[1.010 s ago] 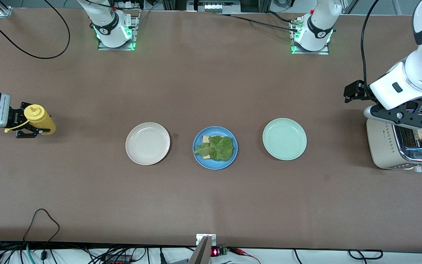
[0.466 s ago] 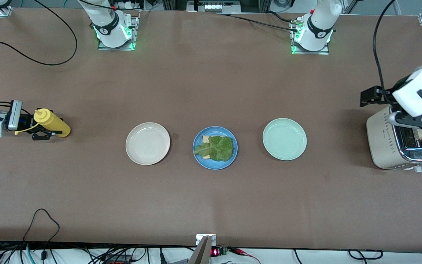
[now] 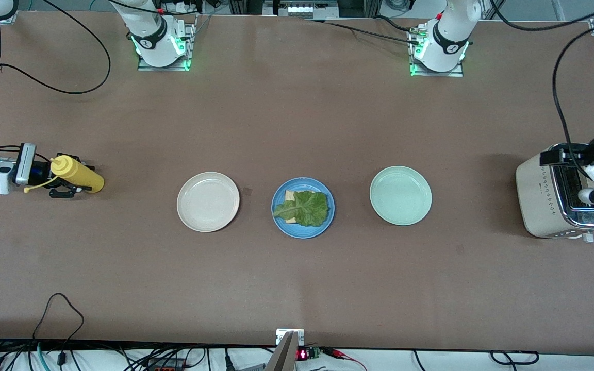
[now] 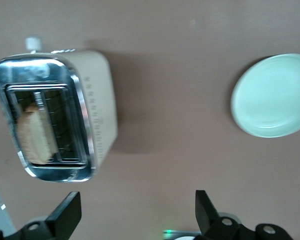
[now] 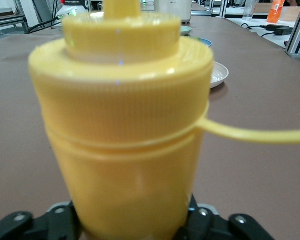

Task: Make sandwich in blue plate with both arms
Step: 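Release the mustard bottle while the left gripper reaches the toaster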

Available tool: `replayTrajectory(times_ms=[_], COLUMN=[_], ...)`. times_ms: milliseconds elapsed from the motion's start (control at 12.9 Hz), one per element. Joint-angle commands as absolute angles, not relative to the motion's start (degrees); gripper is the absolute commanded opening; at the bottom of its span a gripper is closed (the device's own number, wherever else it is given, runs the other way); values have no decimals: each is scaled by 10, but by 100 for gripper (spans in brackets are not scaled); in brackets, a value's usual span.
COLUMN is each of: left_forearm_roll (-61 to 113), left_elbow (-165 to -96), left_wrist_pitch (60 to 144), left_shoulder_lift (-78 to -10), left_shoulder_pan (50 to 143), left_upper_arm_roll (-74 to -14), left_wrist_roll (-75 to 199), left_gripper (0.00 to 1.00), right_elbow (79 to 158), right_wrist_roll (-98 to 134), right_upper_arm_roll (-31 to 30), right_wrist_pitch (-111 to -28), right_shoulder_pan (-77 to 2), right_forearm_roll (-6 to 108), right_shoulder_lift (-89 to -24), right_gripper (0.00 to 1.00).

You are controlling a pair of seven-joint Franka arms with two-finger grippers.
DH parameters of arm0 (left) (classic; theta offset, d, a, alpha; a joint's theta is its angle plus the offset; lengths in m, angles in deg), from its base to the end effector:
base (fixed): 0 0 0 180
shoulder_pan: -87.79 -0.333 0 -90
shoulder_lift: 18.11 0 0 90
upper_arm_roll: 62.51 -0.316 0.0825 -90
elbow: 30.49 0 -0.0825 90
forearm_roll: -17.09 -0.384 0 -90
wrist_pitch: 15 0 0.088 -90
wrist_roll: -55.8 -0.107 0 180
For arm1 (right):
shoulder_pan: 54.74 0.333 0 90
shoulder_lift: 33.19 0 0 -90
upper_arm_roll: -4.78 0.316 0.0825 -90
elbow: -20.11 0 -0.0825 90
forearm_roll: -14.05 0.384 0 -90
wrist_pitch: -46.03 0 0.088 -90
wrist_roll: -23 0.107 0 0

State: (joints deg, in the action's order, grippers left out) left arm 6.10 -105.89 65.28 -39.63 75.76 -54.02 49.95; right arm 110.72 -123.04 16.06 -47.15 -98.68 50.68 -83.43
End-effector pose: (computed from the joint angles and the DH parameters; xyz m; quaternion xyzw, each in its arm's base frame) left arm 0.6331 0.0782 0.5077 -0.9873 0.0162 0.1477 0.0564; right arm 0.5375 -0.2829 0.1191 -0.5811 -0.6258 -0.3546 0.3808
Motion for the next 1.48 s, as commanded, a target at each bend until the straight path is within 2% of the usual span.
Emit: replayTrajectory(times_ms=[0,155,311,466,544,699,855,933,1088,1244,1399], left_forearm_roll=[21,16,16,17,16,16,16,16,16,16,16], left_elbow=[-1079,-1126,-1145,-1182,-1197,-1228,-1251,-1267,-1274,-1267,-1264], left_wrist_pitch=[706,785,813,845,855,875,922,939,942,927,899], left_shoulder_lift=[-409,-406,-408,-408,-405,-405,-405,-405,-403,-401,-389], left_shoulder_pan=[721,671,628,611,592,577,567,564,564,566,565], left_upper_arm_roll=[-535,-535,-535,-535,-535,-535,-535,-535,-533,-530,-528], left_wrist_roll=[449,383,331,318,317,317,296,292,291,291,289], left_gripper=[100,99,97,90,80,75,66,46,18,3,1], right_elbow=[1093,1079,1060,1025,999,920,857,842,835,836,836], right_wrist_roll=[-1230,-1232,-1231,-1226,-1223,-1158,-1058,-1025,-947,-835,-735], right_upper_arm_roll=[172,167,166,168,170,172,186,206,257,279,281], right_wrist_pitch=[-461,-462,-462,-458,-442,-400,-374,-373,-373,-372,-372], right_shoulder_pan=[-1008,-1024,-1035,-1043,-1043,-1043,-1042,-1042,-1041,-1026,-964], right_forearm_roll=[511,502,473,461,449,423,405,392,346,326,307], right_shoulder_lift=[-850,-850,-850,-839,-835,-833,-819,-804,-752,-691,-635], right_gripper=[100,100,100,100,100,100,100,100,100,100,100])
